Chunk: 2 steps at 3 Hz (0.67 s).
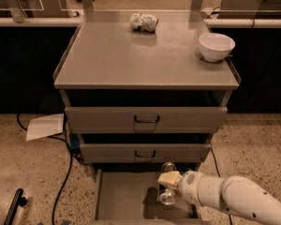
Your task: Place redbull can into bottom drawer
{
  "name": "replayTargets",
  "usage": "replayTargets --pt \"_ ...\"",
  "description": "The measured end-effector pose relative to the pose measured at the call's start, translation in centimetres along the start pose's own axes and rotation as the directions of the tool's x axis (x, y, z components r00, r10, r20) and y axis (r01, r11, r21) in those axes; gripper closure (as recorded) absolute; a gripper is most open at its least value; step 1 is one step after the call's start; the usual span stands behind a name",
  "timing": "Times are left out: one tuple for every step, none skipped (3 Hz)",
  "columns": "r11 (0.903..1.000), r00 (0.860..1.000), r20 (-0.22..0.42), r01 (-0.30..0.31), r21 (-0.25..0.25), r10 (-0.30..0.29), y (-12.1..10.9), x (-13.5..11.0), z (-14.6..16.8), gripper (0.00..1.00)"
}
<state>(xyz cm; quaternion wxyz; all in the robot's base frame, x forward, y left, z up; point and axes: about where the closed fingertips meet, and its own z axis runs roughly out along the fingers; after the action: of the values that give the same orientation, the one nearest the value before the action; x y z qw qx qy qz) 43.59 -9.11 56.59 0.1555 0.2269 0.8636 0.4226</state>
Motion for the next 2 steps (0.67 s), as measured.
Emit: replayTargets --pt "1.0000 1.000 0.000 0.000 0.000 0.000 0.0 0.0 0.0 1.00" --pt "0.9971 0.997 -0.016 -0.070 -0.029 0.069 -3.2 0.2 1.2 1.00"
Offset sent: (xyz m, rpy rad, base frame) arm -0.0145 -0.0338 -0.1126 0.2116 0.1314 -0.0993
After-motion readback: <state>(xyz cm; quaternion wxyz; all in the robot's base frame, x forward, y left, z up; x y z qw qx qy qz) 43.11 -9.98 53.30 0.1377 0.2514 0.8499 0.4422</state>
